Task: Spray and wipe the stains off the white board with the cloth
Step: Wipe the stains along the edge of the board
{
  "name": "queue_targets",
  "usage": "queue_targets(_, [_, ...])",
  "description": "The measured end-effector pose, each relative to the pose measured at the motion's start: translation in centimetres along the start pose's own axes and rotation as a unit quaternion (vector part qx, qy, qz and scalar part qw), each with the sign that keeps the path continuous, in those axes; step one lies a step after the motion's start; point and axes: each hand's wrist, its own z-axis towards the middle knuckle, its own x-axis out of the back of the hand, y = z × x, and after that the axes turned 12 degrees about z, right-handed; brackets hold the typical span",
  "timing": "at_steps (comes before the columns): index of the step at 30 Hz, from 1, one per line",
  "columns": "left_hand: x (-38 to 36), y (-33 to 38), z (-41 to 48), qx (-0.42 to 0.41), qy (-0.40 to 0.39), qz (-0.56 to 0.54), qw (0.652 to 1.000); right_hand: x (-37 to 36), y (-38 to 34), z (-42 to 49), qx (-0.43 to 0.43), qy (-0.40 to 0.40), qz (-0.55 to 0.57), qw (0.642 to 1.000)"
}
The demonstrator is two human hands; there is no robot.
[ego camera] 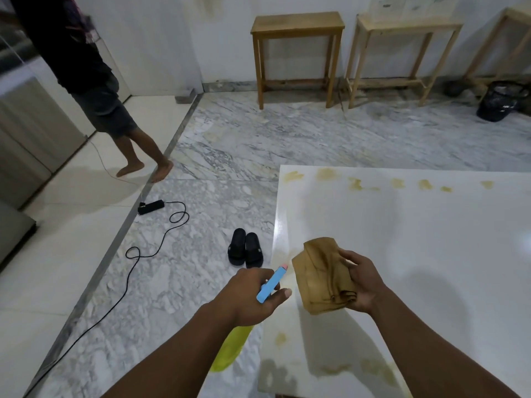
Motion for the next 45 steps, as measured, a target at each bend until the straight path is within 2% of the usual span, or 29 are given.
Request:
queue_targets(9, [1.1,-1.3,4.4,-0.065,-0.049,0.044,0.996,-3.3,0.8,1.9,0.027,-0.012,0.081,0.996])
queue_targets(17, [3.7,-4.7,7.0,-0.124,-0.095,0.106,0.982,-7.7,3.2,2.8,0.123,0.021,0.131,0.984])
queue_targets(25, [7.3,-7.5,7.7,-0.206,-0.117,0.155,0.959,-11.6,7.4,3.7,0.181,0.073,0.17,0.966])
queue_targets(30, [8.3,-8.4,7.9,-0.205,-0.124,0.209,0.948,-12.0,9.1,2.4,0.206,0.091,0.185,0.957])
queue_targets(33, [9.3,-8.2,8.1,-0.192,-0.151,0.171,0.954,-11.2,9.0,1.4,0.211,0.147,0.147,0.955])
queue_targets(36, [9.8,-7.8,8.5,-0.194,-0.121,0.14,0.963,-10.8,8.0,0.6,0.202,0.21,0.074,0.954])
queue_targets(45, [9.9,-6.6,11.4,-0.197,-0.078,0.096,0.972,-11.1,3.1,1.6,0.121,0.237,-0.131,0.955])
